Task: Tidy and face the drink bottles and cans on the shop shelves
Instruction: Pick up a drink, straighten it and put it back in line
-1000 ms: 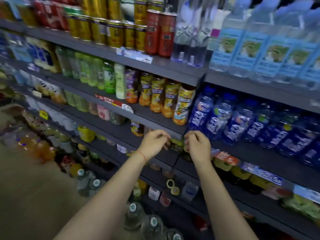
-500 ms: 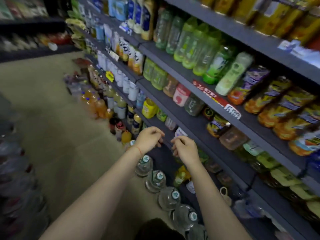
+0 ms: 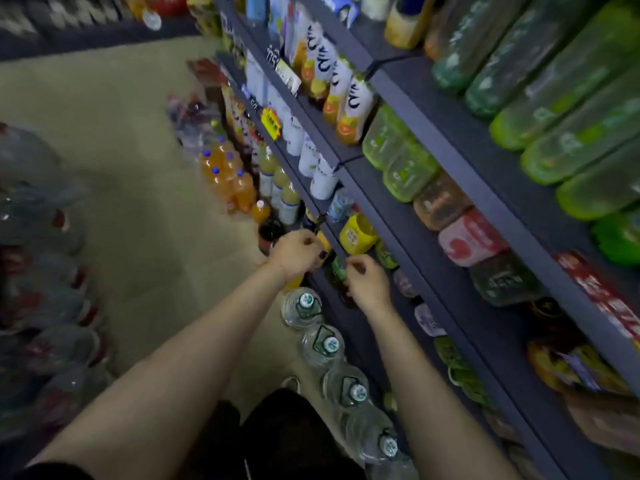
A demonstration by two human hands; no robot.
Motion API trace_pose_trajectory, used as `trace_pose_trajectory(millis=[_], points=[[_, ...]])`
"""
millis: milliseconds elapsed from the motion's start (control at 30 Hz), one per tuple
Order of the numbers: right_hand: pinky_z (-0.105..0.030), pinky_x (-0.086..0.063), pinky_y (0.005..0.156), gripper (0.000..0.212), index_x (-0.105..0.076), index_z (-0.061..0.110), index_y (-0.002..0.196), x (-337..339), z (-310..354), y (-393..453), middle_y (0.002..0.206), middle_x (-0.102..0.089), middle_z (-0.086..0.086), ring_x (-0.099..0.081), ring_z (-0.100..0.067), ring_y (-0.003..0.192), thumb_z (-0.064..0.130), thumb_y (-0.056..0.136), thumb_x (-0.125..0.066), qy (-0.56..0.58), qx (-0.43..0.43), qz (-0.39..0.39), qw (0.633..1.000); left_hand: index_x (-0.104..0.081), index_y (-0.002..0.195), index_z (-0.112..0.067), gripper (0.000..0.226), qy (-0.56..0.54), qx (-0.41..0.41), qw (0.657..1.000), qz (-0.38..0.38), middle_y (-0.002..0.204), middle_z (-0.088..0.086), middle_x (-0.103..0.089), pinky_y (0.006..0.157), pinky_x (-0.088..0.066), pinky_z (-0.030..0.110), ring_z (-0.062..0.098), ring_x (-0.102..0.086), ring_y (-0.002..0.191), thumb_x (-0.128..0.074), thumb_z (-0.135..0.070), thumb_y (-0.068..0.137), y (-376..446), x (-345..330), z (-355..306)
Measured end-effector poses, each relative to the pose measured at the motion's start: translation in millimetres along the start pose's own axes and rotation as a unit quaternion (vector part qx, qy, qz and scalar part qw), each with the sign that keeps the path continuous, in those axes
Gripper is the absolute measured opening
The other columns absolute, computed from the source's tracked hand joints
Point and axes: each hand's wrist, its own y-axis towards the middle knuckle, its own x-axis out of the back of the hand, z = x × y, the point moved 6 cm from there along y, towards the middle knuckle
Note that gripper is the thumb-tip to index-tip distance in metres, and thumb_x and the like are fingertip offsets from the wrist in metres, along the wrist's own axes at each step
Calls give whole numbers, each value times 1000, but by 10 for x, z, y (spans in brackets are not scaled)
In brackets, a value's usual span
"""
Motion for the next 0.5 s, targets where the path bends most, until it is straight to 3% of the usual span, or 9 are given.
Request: trace_pose_trajectory(millis=[133,233,300,367,433,500], points=[[-32,-44,84,36,-56,16,134,-269,237,728,137,-57,-7,-56,-30,119,21,98,-51,-96,-7,27,995,-64,85,2,26,34,8,998,44,80,16,-70,71,-56,46,35,-67,76,-47,-15,94,753,90,69],[-35,-43,88,54,-37,19,150,-540,317,1325,153,-38,-12,-45,-32,132,17,98,-54,-174,9,43,984,-51,65,-10,33,42,-3,997,66,65,6,-59,63,-48,36,31,-58,66,-47,-18,97,1335,115,131],[-40,-46,88,71,-18,25,157,-676,348,1698,160,-22,-15,-43,-38,132,17,98,-56,-204,-11,37,978,-48,67,-8,32,40,1,995,94,65,0,-50,56,-41,28,17,-47,60,-46,-13,99,1676,98,166],[-44,-47,90,77,-9,28,158,-769,413,2059,162,-13,-17,-41,-41,133,23,97,-57,-217,-23,13,976,-51,70,-6,28,38,17,992,123,66,0,-47,53,-36,31,16,-41,60,-47,-13,97,2013,72,269],[-46,-45,100,75,-12,23,158,-845,402,2444,160,-21,-17,-37,-39,138,28,97,-57,-210,-57,-10,976,-48,65,-13,30,-4,45,989,142,62,3,-46,61,-36,32,23,-41,62,-49,-21,94,2344,69,409],[-42,-41,103,63,-25,15,155,-853,389,2692,155,-36,-16,-42,-36,135,26,99,-53,-215,-80,-32,973,-50,73,-12,28,23,47,987,154,66,6,-50,64,-38,37,26,-45,65,-46,-23,98,2587,74,512]])
